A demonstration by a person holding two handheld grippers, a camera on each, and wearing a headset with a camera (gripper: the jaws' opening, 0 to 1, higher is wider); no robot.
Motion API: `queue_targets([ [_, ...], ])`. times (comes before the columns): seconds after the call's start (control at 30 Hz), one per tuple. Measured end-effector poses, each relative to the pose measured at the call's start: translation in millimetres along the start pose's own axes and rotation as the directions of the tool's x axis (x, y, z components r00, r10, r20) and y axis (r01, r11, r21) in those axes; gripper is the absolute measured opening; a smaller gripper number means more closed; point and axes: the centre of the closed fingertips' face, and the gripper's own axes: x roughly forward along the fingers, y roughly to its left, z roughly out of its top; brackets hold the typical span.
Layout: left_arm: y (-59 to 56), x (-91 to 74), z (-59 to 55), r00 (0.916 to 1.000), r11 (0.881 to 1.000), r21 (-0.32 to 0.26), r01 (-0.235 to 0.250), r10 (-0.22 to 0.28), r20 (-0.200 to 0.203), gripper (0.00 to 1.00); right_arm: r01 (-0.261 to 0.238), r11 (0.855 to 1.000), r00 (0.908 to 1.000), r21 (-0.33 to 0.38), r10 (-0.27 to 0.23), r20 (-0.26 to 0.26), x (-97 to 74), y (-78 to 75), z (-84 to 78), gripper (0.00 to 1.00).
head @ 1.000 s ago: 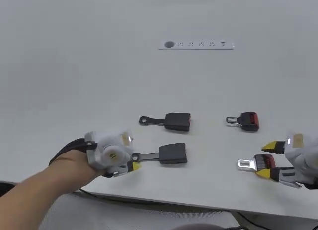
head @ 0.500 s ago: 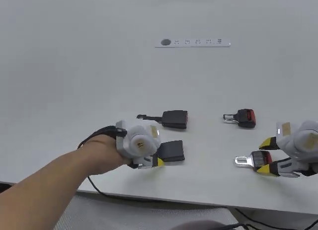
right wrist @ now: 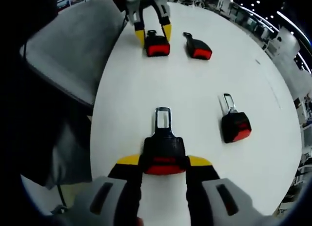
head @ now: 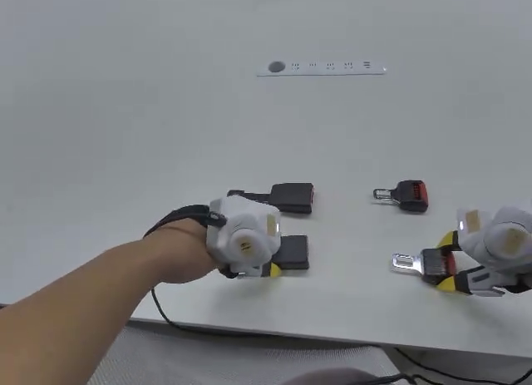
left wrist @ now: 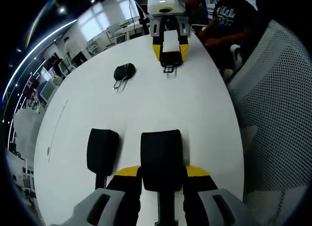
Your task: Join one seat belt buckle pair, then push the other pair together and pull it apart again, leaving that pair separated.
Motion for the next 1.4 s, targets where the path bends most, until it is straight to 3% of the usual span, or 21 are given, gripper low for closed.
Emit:
queue_targets([
  [0.17,-0.2,0.4,0.3,1.0,1.0,0.004,0.005,-0.005,-0.004,0.34,-0.009,1.0,0.9999,0.007,0.009,0.006,0.7,-1.6,-1.0,0.35],
  [0.23,-0.4,0.2,0.3,1.0,1.0,0.007,0.008,-0.008,-0.004,0.34,-0.011,0.999,0.9999,0.053,0.01,0.006,1.7,-1.5,1.0,0.35],
  [0.57,-0.6,0.6,0.9,0.9997,0.999,0.038,0.025,-0.024,-0.007,0.34,-0.006,1.0,0.9999,0.008,0.006,0.009,12.0,-1.6,24.2,0.35],
  [1.17,-1.4,1.9,2.0,0.9983,0.998,0.05,0.05,-0.048,-0.032,0.33,-0.004,1.0,0.9927,-0.016,0.006,0.121,45.5,6.0,95.8,0.35],
  [1.4,-1.4,2.0,1.6,0.9982,0.997,0.053,0.055,-0.053,-0.029,0.33,-0.008,1.0,0.9923,-0.024,0.011,0.123,54.8,4.4,116.1,0.35],
])
